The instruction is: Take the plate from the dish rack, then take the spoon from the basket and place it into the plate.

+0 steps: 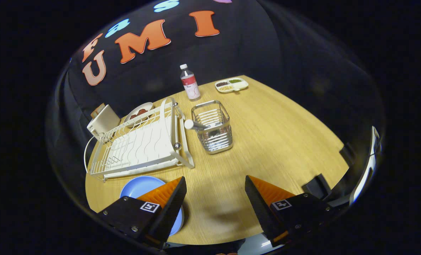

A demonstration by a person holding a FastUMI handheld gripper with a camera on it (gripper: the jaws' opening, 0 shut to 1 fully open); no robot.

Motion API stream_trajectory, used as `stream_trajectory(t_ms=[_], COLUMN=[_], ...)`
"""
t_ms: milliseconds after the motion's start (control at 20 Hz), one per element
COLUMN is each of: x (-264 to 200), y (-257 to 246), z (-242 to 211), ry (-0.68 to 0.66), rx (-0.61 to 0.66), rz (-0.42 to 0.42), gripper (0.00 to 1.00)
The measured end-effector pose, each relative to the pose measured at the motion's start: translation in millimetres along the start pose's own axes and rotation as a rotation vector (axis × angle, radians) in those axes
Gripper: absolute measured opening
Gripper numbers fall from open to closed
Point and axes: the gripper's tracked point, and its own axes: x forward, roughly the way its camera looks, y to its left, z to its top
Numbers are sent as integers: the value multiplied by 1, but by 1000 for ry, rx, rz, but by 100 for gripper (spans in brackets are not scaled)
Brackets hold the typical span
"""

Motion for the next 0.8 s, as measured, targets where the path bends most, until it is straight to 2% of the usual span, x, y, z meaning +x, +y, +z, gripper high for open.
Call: stream_trajectory(t_ms=[150, 350, 650, 750, 800], x=[-1, 5, 30, 41, 46], y=[-3, 8, 24, 28, 28], z=[42, 82, 89, 83, 81], ry=[-116, -243, -289, -271, -267], rx=[-83, -139, -196, -197, -195], rz=[-45, -33, -2, 14, 15], gripper=[99, 99, 98, 93, 85])
